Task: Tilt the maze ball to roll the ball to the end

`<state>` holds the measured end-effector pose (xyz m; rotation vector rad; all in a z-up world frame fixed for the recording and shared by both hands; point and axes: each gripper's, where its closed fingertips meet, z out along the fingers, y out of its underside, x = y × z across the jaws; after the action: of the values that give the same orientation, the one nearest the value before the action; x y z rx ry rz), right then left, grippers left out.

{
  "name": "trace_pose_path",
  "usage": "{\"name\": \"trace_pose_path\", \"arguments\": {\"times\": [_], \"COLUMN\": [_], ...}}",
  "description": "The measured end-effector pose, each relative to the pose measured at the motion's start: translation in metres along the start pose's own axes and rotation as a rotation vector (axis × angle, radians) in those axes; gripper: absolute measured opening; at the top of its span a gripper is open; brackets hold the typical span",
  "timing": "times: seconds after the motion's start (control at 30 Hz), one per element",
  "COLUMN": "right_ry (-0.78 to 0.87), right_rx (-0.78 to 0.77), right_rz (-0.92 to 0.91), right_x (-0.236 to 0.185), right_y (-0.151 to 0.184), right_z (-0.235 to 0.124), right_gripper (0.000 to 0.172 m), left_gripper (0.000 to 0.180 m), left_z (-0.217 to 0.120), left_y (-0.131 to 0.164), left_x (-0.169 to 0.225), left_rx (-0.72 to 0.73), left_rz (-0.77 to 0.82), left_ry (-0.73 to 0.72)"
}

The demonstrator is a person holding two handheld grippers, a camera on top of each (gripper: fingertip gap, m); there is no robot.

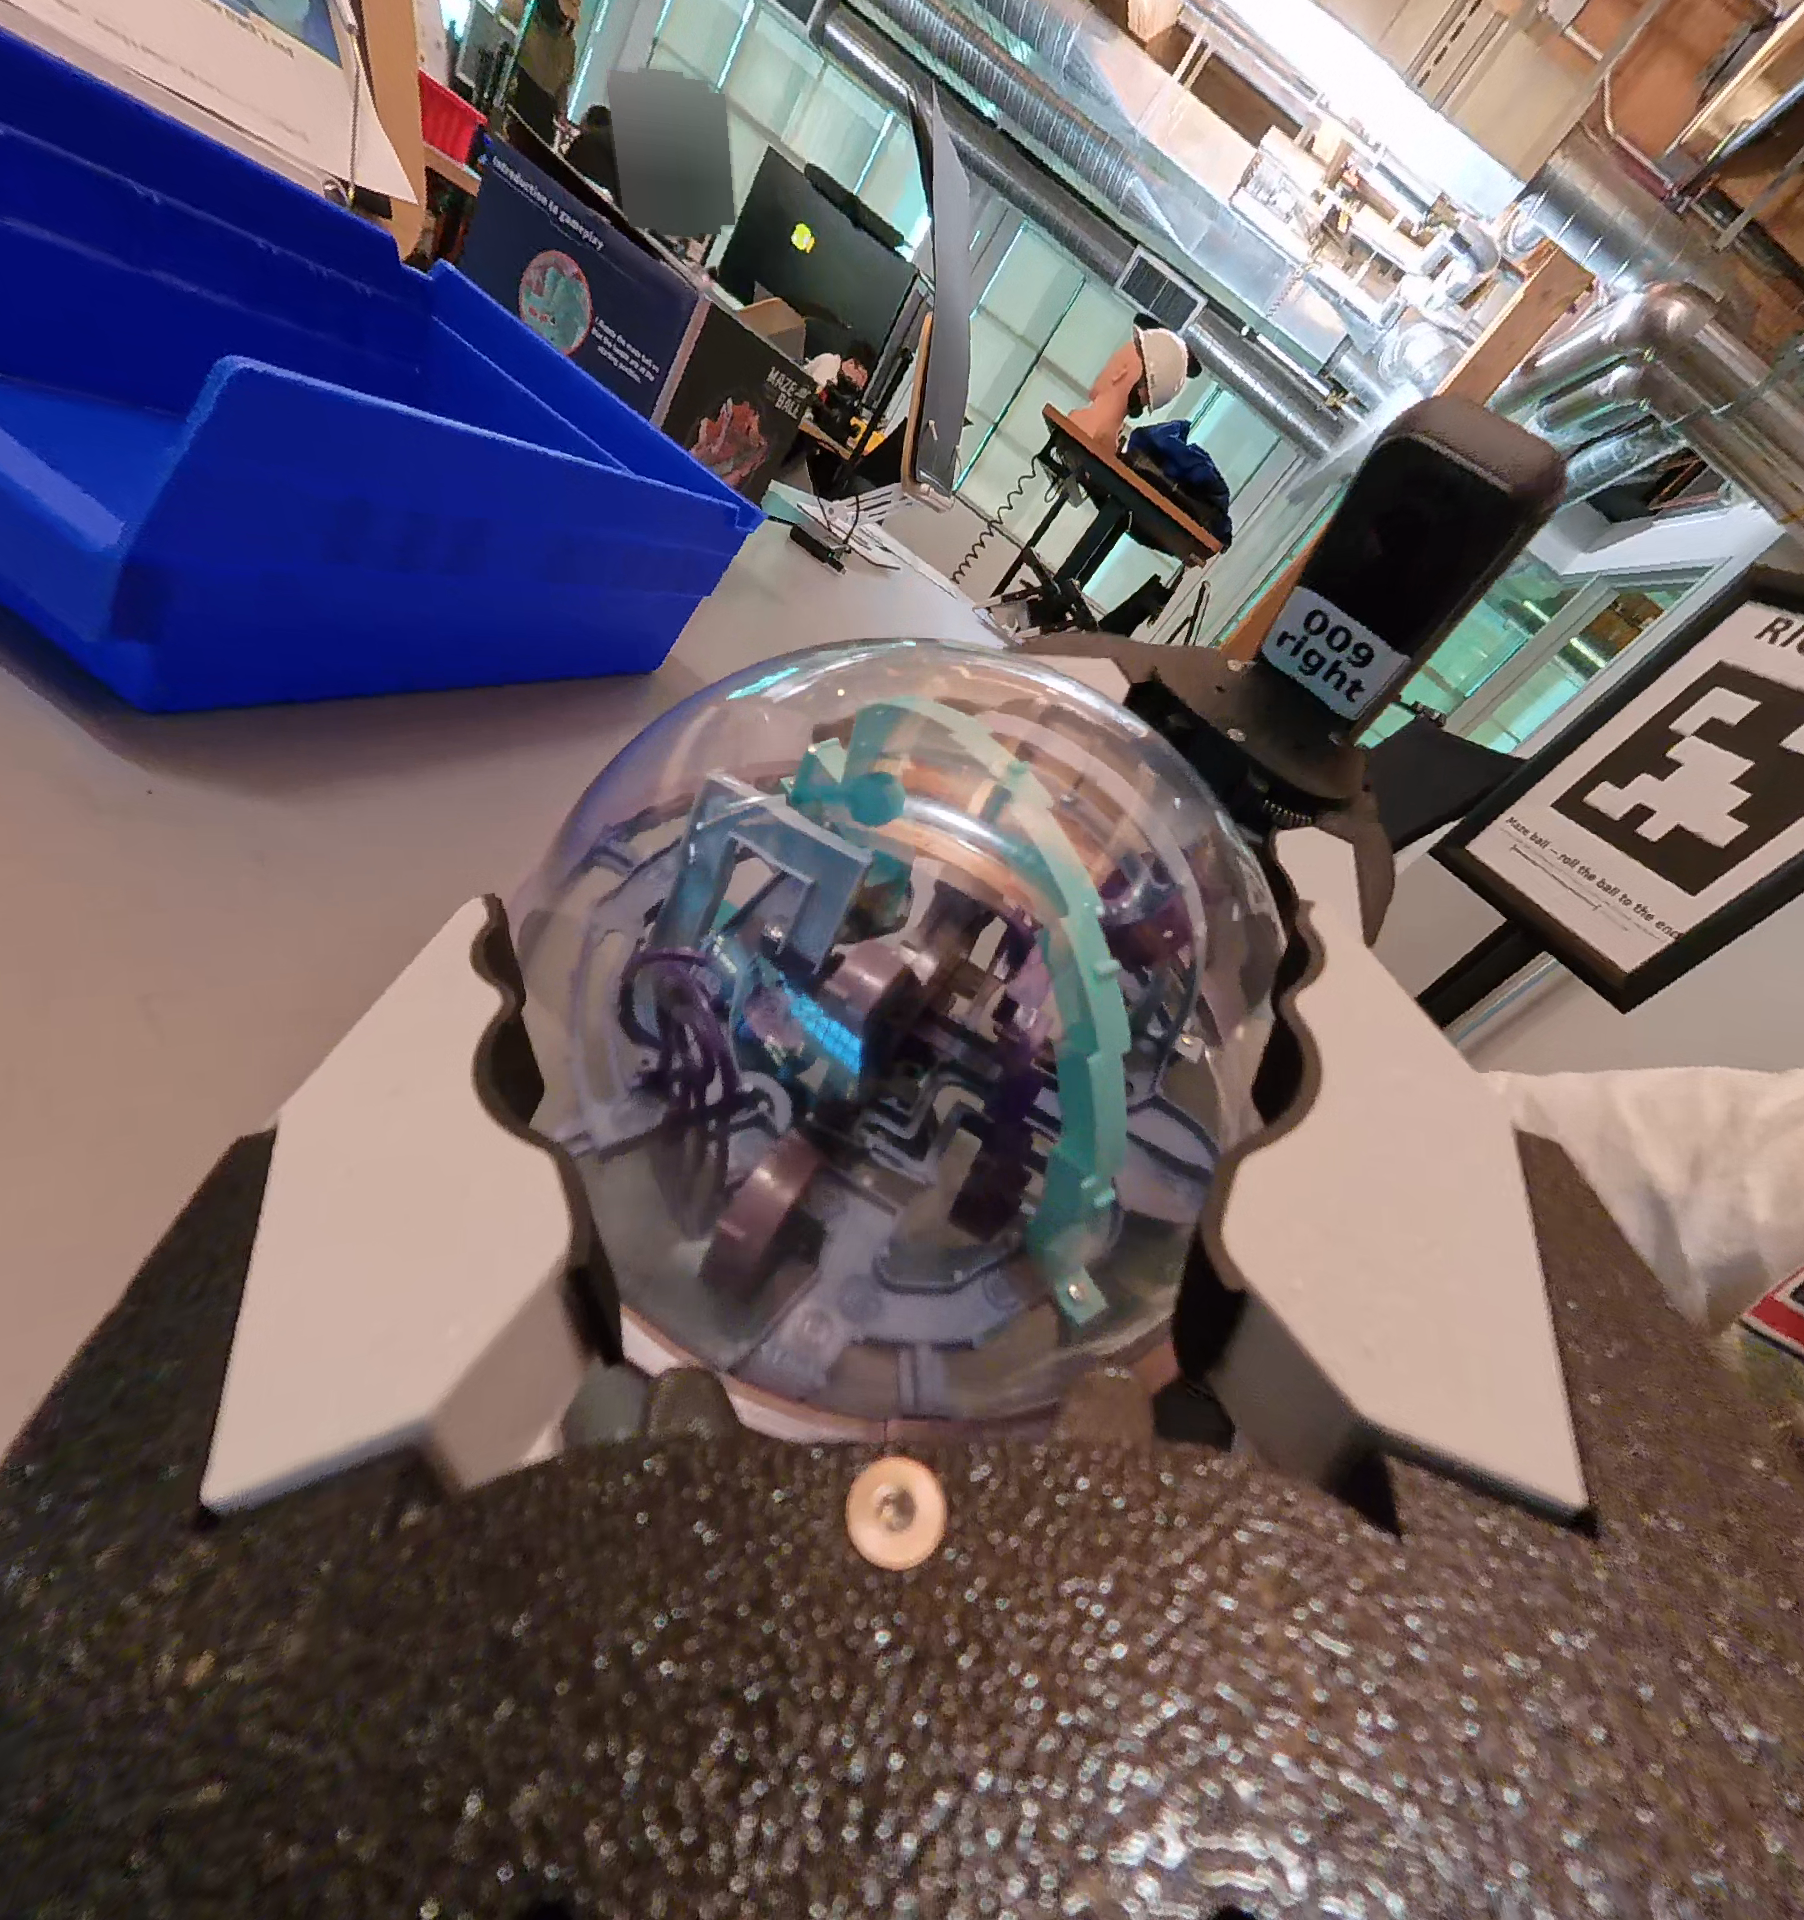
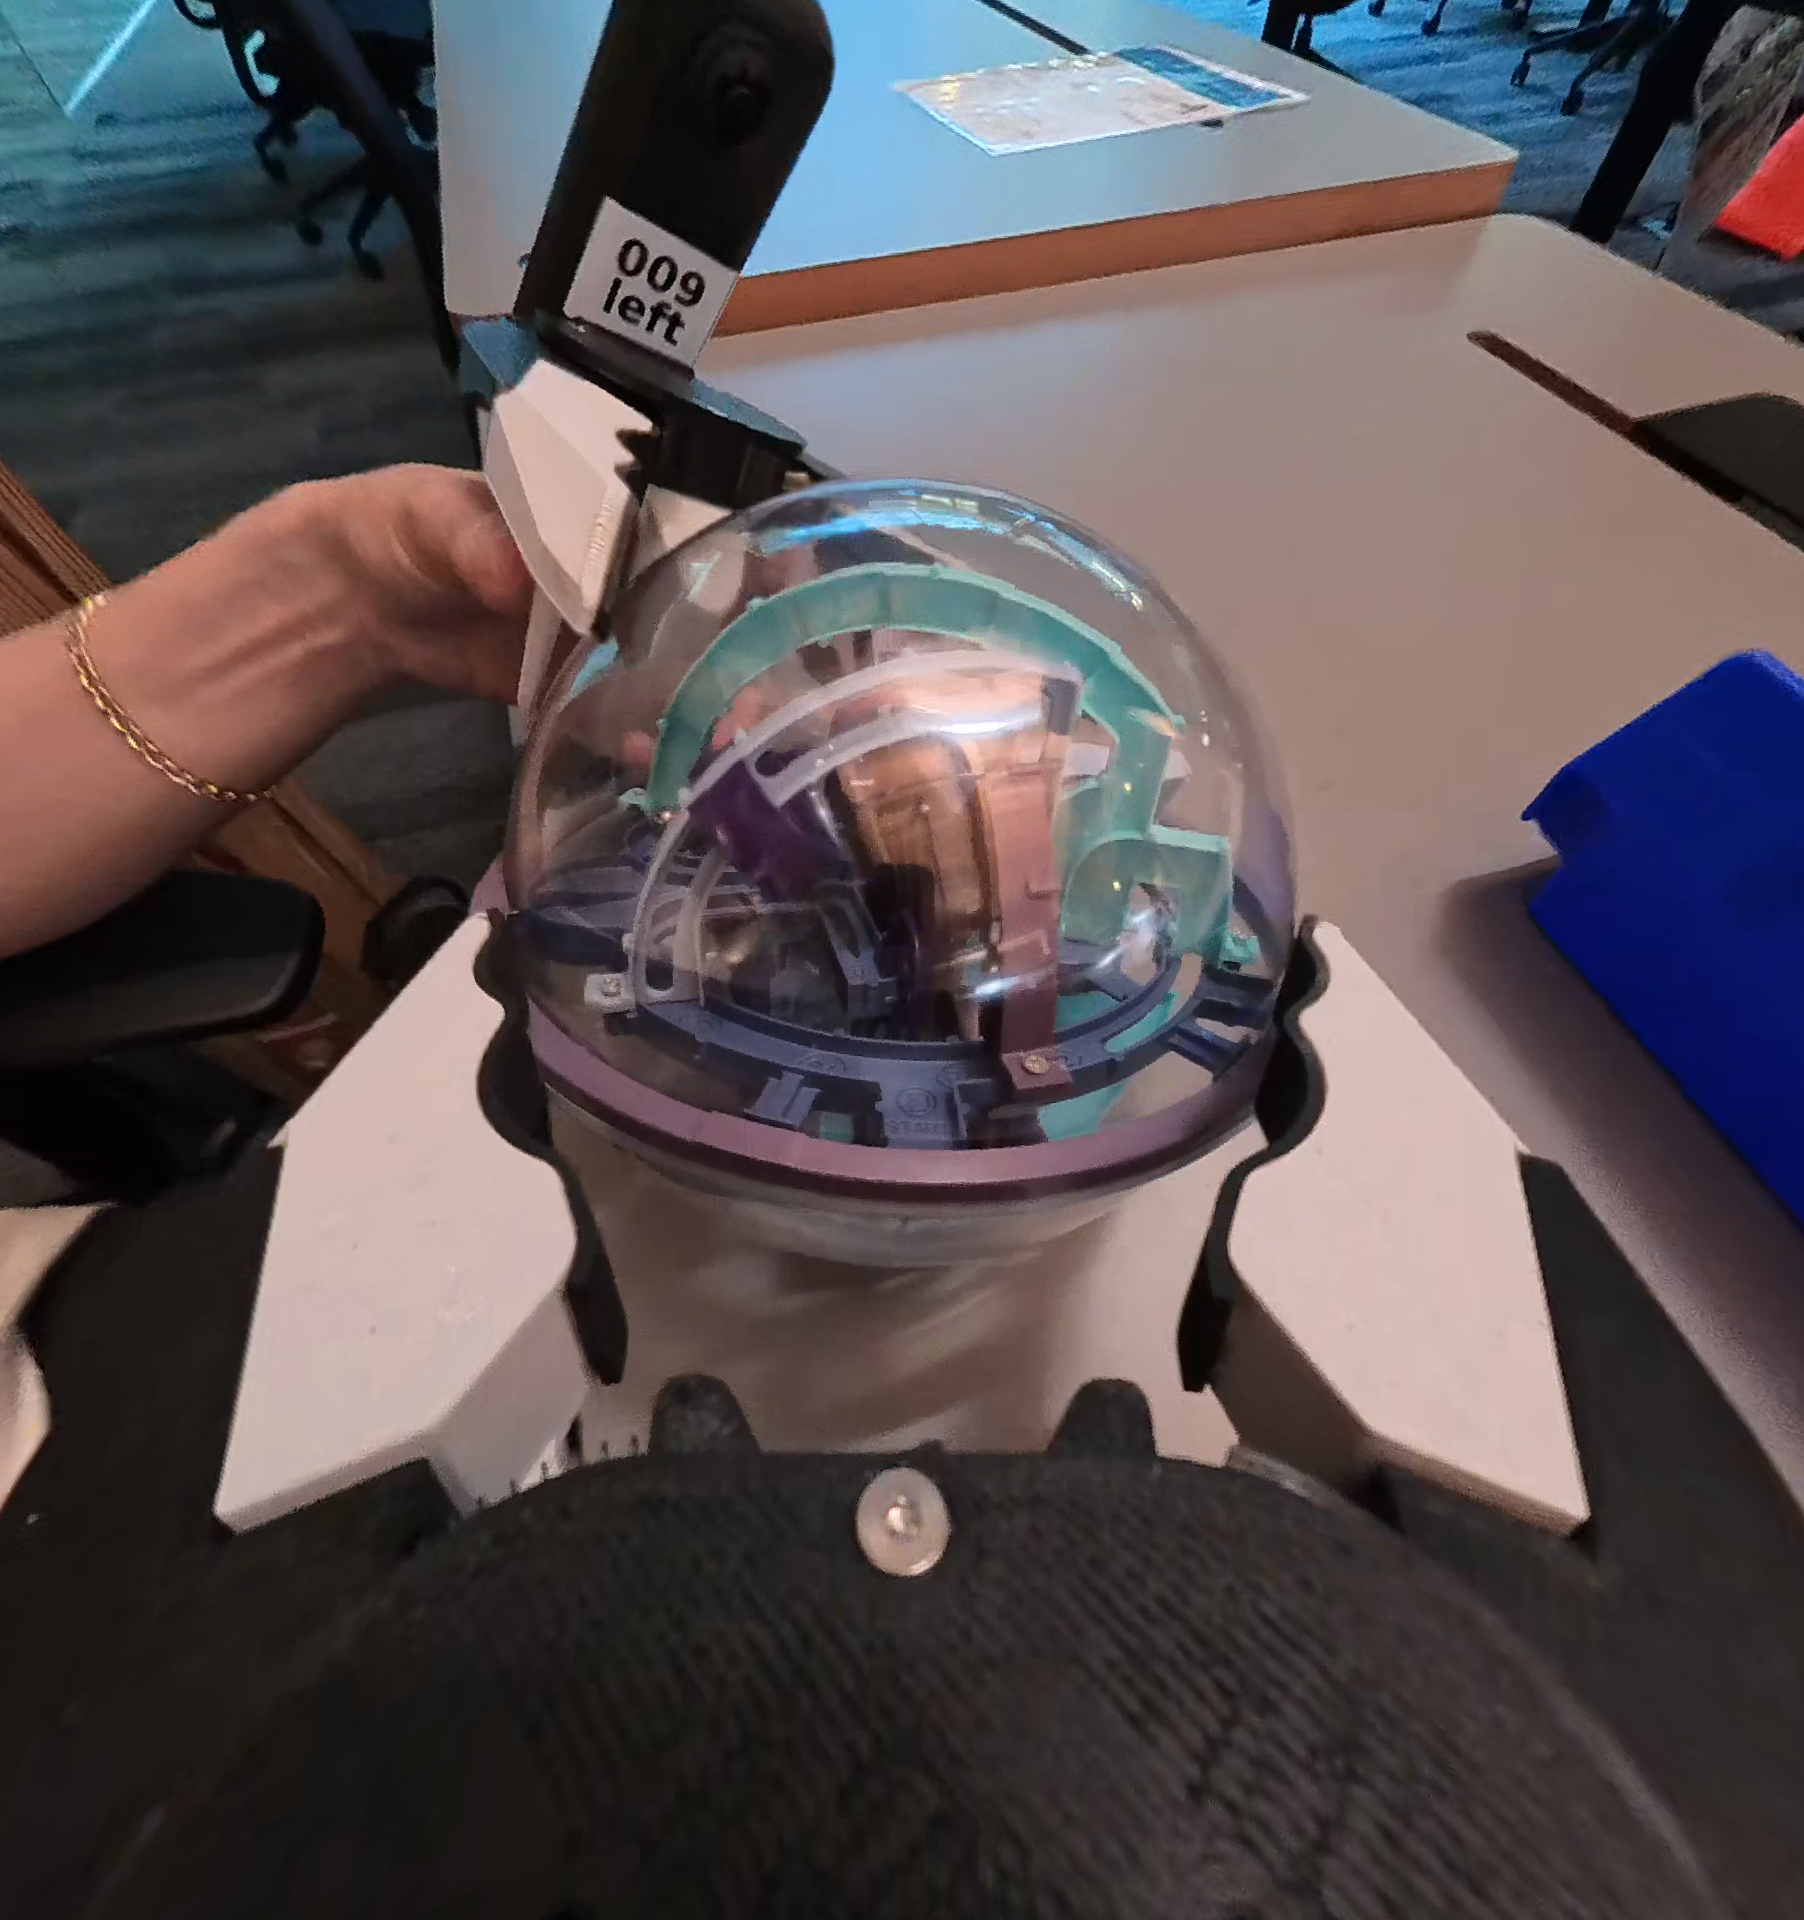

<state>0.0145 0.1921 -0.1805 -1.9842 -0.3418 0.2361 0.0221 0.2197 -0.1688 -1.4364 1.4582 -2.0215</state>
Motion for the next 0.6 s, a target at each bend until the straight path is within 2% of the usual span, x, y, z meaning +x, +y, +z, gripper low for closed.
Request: {"name": "trace_pose_path", "arguments": {"times": [0.17,0.23,0.3,0.53,0.6], "right_ry": [0.08,0.058,-0.017,0.044,0.078], "right_rx": [0.098,0.1,0.088,0.149,0.177], "right_rz": [-0.339,-0.403,-0.358,-0.219,-0.23], "right_x": [-0.002,-0.007,-0.014,-0.01,-0.012], "right_y": [-0.025,-0.027,-0.022,-0.024,-0.023], "right_z": [-0.009,-0.008,-0.004,-0.003,-0.005], "right_gripper": [0.14,0.135,0.125,0.126,0.126], "left_gripper": [0.137,0.137,0.137,0.132,0.133], "left_z": [0.001,0.002,0.003,0.001,0.001], "left_y": [0.0,0.0,0.001,-0.002,-0.001], "left_x": [0.0,0.001,0.002,0.002,0.004], "left_rx": [-0.005,-0.003,-0.006,0.011,0.003], "left_rz": [0.017,0.019,0.034,0.02,0.033], "left_ry": [-0.01,-0.006,-0.003,0.005,0.015]}}
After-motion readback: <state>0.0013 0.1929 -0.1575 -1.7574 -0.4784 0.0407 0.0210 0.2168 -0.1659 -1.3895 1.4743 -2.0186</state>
